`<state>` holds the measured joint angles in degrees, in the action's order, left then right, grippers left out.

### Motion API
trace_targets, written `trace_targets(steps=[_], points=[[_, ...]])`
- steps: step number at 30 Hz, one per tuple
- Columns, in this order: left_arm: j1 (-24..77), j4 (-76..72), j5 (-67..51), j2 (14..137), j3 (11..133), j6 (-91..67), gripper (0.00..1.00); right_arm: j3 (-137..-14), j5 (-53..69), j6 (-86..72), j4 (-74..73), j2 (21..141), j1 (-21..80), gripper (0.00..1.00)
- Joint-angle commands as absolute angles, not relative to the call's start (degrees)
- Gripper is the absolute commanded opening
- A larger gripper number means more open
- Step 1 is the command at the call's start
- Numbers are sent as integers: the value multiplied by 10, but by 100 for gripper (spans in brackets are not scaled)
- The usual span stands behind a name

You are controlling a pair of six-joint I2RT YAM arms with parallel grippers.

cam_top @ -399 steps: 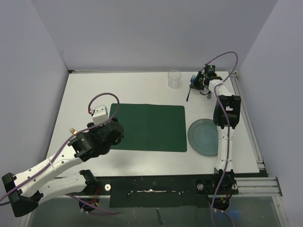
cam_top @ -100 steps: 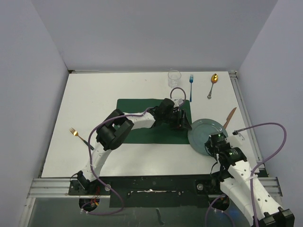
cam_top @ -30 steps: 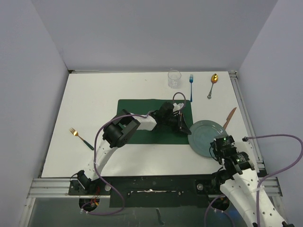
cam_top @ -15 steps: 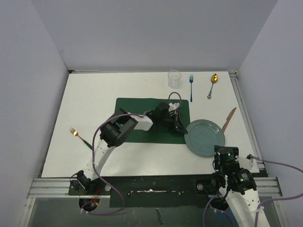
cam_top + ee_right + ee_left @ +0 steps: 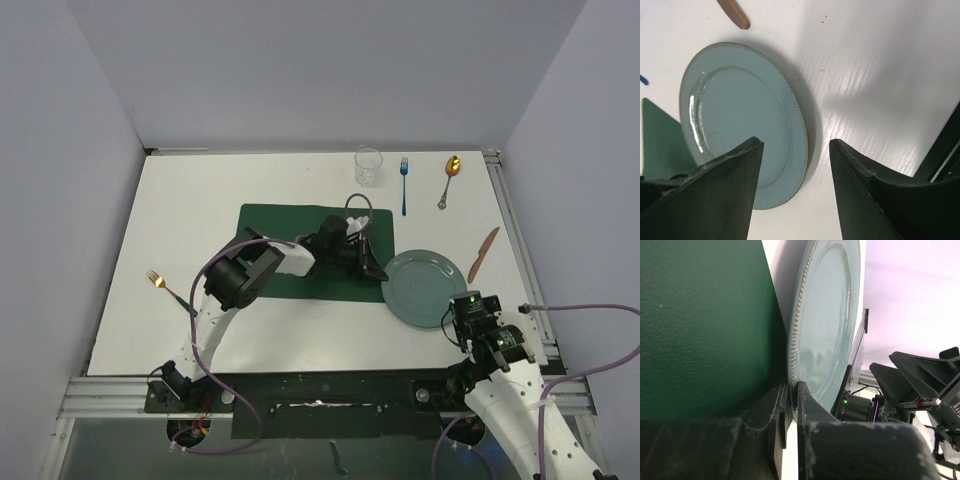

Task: Set the dinner table for one person
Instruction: Pick up the plate at the center of the board.

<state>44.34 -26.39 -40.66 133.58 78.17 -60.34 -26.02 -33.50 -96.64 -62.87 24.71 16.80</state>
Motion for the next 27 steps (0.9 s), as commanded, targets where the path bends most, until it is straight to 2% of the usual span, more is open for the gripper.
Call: trace_targets(steps=[1, 15, 18, 21, 27], points=[[419, -283, -370, 1289, 753, -583, 0, -265, -349, -903, -560, 306, 165, 56], [374, -286, -367, 1246, 698, -575, 0, -212, -320, -854, -435, 383, 163, 55], [374, -291, -377, 1251, 701, -574, 0, -191, -312, -848, -405, 381, 163, 49], [375, -295, -388, 1257, 705, -573, 0, -171, -306, -841, -367, 379, 163, 39], [374, -292, -392, 1263, 707, -570, 0, -142, -304, -843, -309, 413, 162, 38]])
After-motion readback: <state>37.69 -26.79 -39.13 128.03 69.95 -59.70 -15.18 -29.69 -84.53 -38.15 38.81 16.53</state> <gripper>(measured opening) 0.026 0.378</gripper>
